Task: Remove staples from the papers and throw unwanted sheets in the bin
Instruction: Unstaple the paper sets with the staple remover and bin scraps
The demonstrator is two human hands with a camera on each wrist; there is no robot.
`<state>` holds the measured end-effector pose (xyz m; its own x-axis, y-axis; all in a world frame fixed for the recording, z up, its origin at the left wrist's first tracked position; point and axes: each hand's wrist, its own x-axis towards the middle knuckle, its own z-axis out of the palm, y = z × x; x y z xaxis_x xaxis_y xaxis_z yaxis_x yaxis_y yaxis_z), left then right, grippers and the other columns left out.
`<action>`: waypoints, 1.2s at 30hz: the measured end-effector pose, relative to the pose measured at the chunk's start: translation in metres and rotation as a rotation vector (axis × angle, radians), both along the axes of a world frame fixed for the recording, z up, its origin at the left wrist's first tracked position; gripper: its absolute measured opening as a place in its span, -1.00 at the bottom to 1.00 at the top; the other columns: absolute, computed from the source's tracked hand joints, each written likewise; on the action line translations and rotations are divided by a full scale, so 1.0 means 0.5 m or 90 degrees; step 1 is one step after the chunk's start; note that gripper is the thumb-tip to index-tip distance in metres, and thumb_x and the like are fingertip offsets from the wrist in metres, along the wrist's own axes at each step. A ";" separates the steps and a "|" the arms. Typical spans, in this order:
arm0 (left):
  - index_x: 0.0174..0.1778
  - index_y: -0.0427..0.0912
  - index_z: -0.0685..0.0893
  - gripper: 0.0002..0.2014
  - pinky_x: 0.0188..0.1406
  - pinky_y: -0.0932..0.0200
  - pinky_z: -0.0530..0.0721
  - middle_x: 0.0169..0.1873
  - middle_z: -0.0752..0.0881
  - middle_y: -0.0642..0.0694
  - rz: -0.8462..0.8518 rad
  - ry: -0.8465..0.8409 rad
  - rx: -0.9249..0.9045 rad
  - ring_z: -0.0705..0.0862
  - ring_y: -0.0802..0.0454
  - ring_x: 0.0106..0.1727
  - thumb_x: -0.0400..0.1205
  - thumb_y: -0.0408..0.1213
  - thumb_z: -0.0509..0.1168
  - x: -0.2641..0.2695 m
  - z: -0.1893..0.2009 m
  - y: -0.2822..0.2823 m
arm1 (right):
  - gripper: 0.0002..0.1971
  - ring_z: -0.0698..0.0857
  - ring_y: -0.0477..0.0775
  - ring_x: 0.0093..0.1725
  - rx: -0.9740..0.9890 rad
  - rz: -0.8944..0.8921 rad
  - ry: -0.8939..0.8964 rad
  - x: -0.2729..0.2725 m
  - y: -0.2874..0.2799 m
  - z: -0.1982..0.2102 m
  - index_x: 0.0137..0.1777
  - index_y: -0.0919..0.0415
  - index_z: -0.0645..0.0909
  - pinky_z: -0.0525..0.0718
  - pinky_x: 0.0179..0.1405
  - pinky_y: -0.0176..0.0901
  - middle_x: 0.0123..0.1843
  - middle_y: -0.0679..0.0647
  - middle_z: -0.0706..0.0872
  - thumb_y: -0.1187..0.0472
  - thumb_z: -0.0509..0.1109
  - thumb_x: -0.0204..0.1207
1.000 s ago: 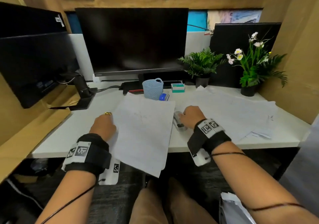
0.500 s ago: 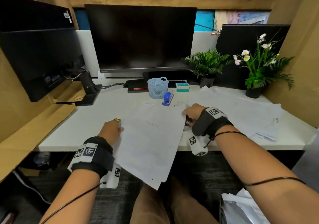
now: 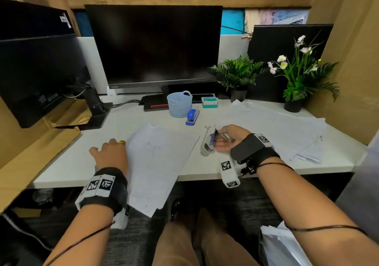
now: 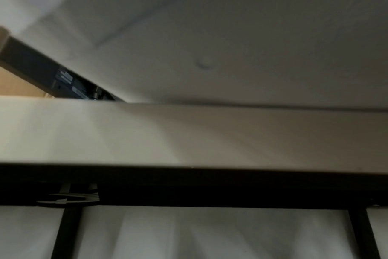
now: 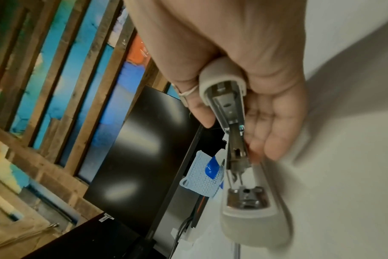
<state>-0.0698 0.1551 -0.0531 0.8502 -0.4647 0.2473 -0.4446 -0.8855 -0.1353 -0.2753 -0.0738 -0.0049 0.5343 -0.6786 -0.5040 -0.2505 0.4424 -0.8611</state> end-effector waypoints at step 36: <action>0.21 -0.10 0.70 -0.59 0.31 0.13 0.45 0.09 0.75 -0.05 -0.387 0.158 -0.294 0.65 -0.04 0.17 0.53 0.03 0.39 -0.171 0.115 -0.089 | -0.82 0.66 0.17 0.11 -0.116 -0.098 -0.423 0.035 0.129 0.045 0.08 0.19 0.56 0.59 0.28 0.20 0.01 0.16 0.69 0.30 0.35 0.49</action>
<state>-0.1550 0.1104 0.0042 0.5363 -0.7610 0.3652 -0.8363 -0.4204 0.3520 -0.2577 -0.0091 0.0178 0.5813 -0.8133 0.0246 0.4082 0.2653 -0.8735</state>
